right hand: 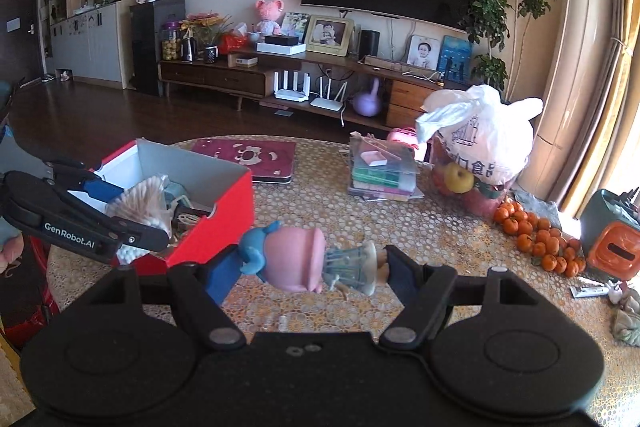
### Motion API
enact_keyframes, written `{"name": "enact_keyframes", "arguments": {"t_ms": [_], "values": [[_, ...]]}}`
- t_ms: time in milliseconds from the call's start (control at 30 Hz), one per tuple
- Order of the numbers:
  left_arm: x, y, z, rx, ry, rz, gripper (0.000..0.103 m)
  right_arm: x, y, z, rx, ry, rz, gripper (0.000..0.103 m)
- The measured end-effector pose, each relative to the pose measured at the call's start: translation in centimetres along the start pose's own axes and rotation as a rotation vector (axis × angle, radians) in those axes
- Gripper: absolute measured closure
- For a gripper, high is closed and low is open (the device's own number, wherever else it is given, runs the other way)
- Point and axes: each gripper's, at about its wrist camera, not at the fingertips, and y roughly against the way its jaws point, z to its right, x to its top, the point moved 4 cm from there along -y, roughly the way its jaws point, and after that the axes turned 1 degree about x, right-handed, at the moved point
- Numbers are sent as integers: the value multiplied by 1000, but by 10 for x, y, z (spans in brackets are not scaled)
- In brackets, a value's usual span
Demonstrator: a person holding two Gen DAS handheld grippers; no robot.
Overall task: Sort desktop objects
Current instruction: 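Carry the swab bag with the left tool while the right tool carries the toy figure to the box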
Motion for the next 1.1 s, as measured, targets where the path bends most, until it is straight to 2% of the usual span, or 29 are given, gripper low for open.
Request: {"name": "enact_keyframes", "arguments": {"t_ms": [267,600,833,1100], "values": [[-16,21,-44,49,45,13,34,18,-12,-53,80,53,15,27],[-28,29,-108,118,105,21,34,35,-49,-103,143,93,6,27],[-35,12,-149,161,144,-1,34,41,-91,-132,164,127,-41,27],[-34,-17,-181,188,168,-28,34,43,-139,-146,167,122,-89,27]]}}
